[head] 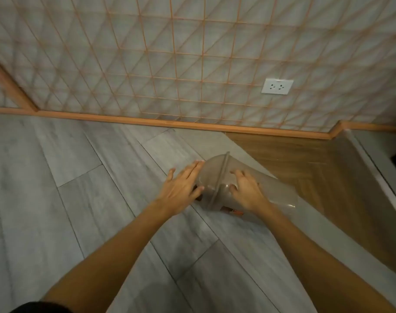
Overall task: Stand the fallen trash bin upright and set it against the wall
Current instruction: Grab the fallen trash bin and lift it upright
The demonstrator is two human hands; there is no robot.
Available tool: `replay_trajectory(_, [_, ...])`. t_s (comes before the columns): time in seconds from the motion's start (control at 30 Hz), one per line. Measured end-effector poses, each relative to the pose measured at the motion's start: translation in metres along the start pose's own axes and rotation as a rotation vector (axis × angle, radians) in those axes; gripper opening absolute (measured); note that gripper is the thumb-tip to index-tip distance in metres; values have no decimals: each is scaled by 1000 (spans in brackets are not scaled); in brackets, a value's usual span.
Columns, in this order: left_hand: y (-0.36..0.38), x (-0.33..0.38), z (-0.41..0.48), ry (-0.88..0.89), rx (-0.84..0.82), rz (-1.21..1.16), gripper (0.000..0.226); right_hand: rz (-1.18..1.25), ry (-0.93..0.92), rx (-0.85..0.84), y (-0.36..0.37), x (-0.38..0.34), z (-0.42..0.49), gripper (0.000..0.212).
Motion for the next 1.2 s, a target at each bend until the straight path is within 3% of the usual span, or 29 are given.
replay_trajectory(0.1, [23,-12,0,-30,-27,-25,65,48,33,70,24,0,14,41])
replay_trajectory(0.2, [38,-20,-8,-28,-16,-74,64,233,188,109,42,-4,23,29])
replay_trajectory(0.33, [41,-34,-23,-78,-15,-83,65,302,314,94,63,-16,23,34])
replay_trajectory(0.57, [26,-57,-25,-332,154,-407,66,364,369,62,77,-19,29,17])
replay_trajectory(0.7, [27,-64,-23,-420,206,-542,65,472,354,59,71,-17,25,22])
replay_trajectory(1.0, [53,-75,-22,-938,253,-1188,59,679,269,56,50,-20,8,25])
replay_trajectory(1.1, [68,-79,-36,-1145,184,-1352,64,784,267,49,47,-25,10,25])
replay_trajectory(1.2, [76,-74,-43,-1179,80,-1495,66,861,249,17,41,-28,9,23])
Point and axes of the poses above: each hand's wrist, its own z-axis towards the middle knuckle, its own y-axis out of the palm, x = y × z, the point moved 4 cm from there along z, towards the middle knuckle, and after that the axes turned 6 degrees about y, right-handed, at the moved point
